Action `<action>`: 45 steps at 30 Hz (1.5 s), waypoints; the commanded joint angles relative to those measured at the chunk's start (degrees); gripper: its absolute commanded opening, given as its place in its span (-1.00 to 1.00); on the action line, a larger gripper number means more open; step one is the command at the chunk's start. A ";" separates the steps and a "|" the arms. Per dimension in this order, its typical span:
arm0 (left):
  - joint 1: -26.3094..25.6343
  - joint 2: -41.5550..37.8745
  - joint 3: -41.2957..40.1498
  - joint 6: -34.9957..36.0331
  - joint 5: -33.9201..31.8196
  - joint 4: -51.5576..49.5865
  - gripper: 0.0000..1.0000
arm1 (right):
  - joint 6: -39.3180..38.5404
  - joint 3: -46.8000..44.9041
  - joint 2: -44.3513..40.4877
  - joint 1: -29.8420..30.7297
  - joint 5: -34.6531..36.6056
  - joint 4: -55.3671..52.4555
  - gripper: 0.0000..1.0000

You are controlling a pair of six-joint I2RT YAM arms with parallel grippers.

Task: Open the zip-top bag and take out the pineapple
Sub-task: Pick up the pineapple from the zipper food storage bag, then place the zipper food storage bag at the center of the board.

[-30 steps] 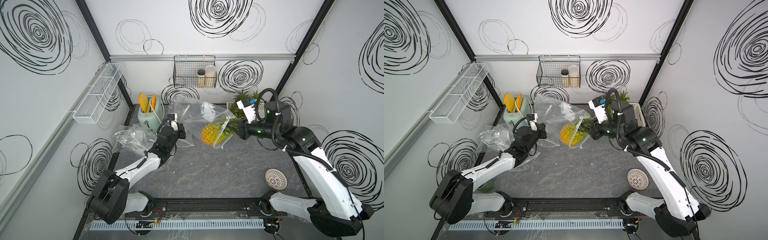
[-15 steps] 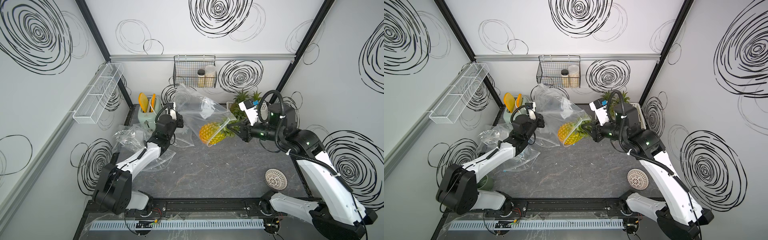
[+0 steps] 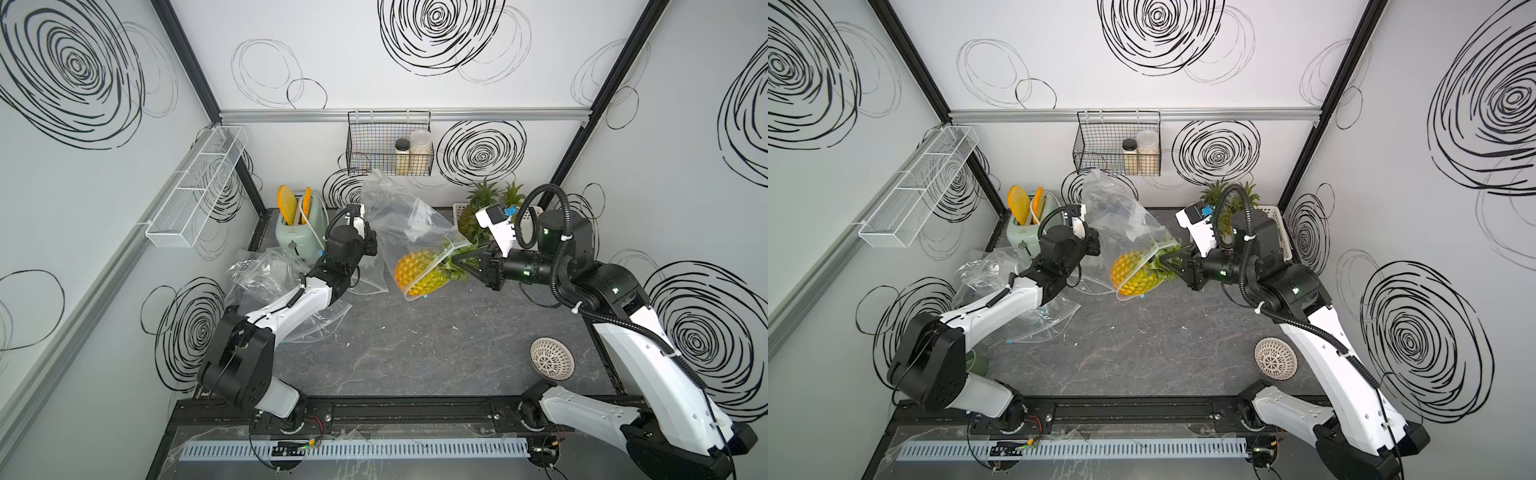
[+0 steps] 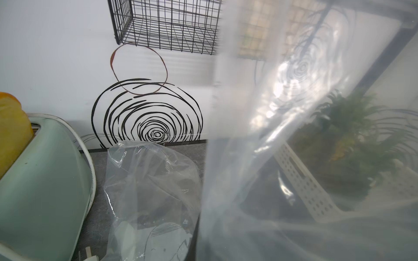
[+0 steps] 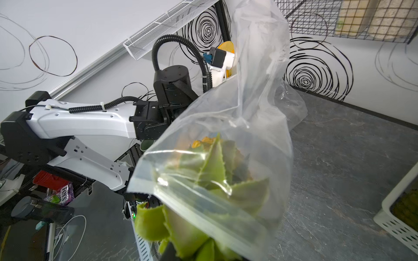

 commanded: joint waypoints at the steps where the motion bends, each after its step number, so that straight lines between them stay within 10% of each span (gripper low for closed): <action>1: 2.77 2.73 3.79 0.86 -2.29 -1.42 -1.00 | -1.34 2.56 -2.14 0.29 -9.00 2.90 -1.00; 21: 6.81 9.02 11.70 1.93 1.59 -13.68 -1.00 | -2.13 9.16 -2.29 0.28 -13.67 3.58 -1.00; 45: 7.06 6.30 10.16 1.27 0.58 -15.03 -1.00 | -4.72 6.14 -2.28 0.03 -1.51 -0.26 -1.00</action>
